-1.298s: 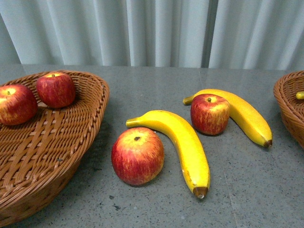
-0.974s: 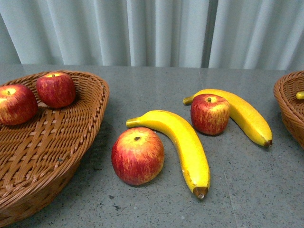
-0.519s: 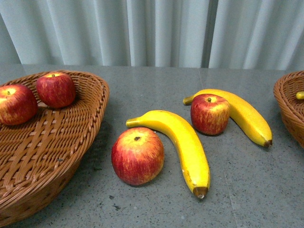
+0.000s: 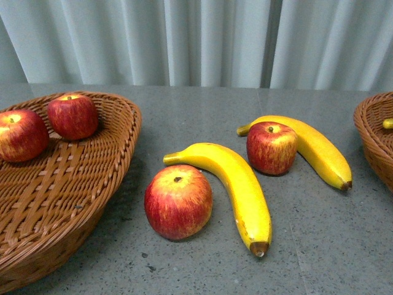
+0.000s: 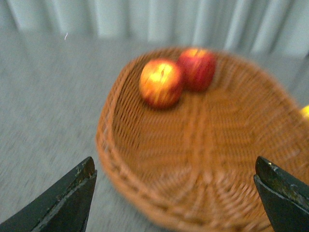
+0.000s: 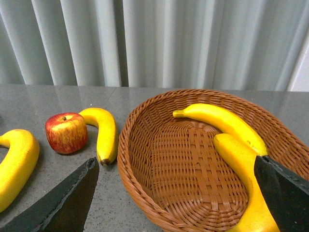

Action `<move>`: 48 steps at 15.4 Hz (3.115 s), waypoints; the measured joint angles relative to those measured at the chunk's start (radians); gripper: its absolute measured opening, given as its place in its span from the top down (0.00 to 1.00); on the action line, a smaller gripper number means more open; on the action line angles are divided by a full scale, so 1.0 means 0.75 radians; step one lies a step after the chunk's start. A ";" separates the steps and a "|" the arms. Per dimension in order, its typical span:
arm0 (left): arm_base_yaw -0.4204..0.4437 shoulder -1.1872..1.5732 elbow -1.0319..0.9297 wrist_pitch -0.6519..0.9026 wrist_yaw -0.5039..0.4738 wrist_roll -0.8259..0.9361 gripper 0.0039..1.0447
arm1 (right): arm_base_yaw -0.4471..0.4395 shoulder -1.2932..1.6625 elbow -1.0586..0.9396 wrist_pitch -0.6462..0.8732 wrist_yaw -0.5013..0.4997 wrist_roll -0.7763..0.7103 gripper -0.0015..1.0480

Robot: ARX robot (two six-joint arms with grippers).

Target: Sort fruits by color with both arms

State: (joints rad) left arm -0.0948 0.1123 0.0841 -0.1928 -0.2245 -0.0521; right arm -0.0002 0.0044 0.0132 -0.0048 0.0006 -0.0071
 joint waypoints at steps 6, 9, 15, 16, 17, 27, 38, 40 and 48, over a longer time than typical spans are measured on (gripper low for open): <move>0.018 0.063 0.055 0.075 -0.114 -0.015 0.06 | 0.001 0.000 0.000 0.000 -0.001 0.001 0.06; 0.059 0.120 0.090 0.157 -0.062 -0.005 0.06 | 0.000 0.000 0.000 0.001 -0.001 0.001 0.06; 0.201 0.981 0.494 0.820 0.345 0.160 0.06 | 0.000 0.000 0.000 0.001 -0.001 0.001 0.06; -0.079 1.445 0.850 0.630 0.528 0.246 0.06 | 0.000 0.000 0.000 0.001 -0.001 0.001 0.06; -0.271 1.560 0.925 0.483 0.596 0.284 0.06 | 0.000 0.000 0.000 0.001 -0.001 0.001 0.06; -0.423 1.879 0.969 0.325 0.662 0.571 0.06 | 0.000 0.000 0.000 0.001 -0.001 0.001 0.06; -0.427 2.039 1.011 0.290 0.682 0.771 0.06 | 0.000 0.000 0.000 0.001 -0.001 0.001 0.06; -0.427 2.048 1.012 0.293 0.695 0.778 0.17 | 0.000 0.000 0.000 0.001 -0.001 0.001 0.06; -0.450 2.037 1.021 0.302 0.709 0.767 0.35 | 0.000 0.000 0.000 0.001 -0.001 0.001 0.06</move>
State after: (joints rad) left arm -0.4320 1.6402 0.8497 0.0334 0.3073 0.5232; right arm -0.0002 0.0044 0.0132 -0.0044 0.0002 -0.0067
